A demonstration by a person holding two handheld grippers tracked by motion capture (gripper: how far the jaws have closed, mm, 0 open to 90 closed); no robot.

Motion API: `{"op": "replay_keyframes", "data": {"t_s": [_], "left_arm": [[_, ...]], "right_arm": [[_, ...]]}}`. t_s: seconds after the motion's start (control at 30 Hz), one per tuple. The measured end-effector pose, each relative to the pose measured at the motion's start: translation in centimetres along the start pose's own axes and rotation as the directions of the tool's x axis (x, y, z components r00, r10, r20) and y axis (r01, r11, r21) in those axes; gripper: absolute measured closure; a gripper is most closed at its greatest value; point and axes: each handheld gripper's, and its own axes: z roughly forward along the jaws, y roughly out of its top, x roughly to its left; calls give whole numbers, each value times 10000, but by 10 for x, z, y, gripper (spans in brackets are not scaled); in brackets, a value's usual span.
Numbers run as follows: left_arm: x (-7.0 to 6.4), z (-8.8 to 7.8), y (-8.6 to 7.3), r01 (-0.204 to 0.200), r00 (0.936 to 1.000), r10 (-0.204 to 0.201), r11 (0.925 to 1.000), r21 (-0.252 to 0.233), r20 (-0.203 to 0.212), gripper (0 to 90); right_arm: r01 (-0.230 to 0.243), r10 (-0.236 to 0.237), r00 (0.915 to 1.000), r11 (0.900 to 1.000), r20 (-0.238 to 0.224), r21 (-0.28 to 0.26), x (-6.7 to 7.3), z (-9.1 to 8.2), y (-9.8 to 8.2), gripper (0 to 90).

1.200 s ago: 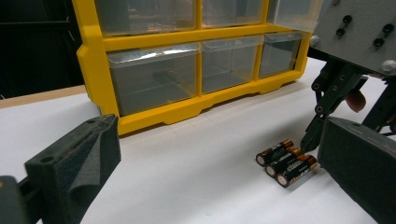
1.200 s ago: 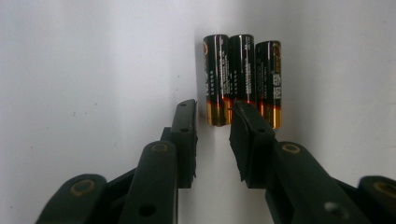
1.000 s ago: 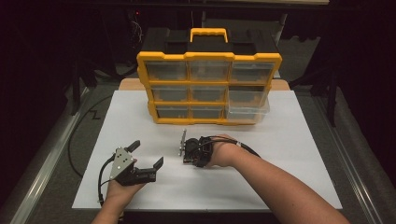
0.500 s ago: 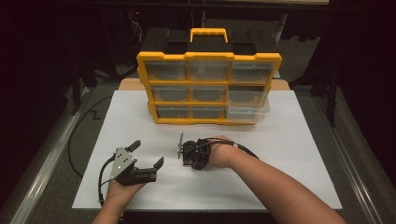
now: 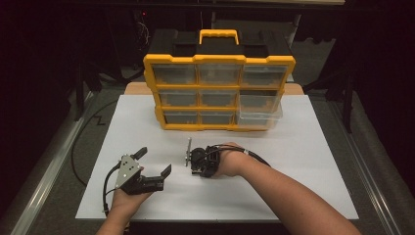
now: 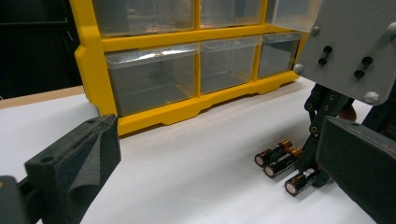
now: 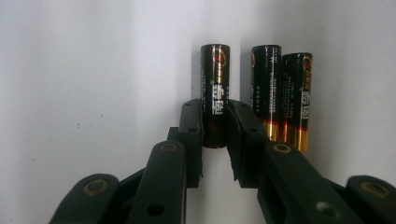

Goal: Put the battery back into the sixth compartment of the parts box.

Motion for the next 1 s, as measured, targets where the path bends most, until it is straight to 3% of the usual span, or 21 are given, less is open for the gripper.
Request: {"op": "replay_keyframes", "data": {"t_s": [0.37,1.0], "left_arm": [[0,-1,0,-3,10000,4,10000,-12,2,10],[0,-2,0,-1,10000,1,10000,-97,29,11]], "right_arm": [[-149,152,9998,9996,-127,233,-1,-11,-6,793],[-528,531,9984,9984,-170,202,2,-34,-39,793]]}}
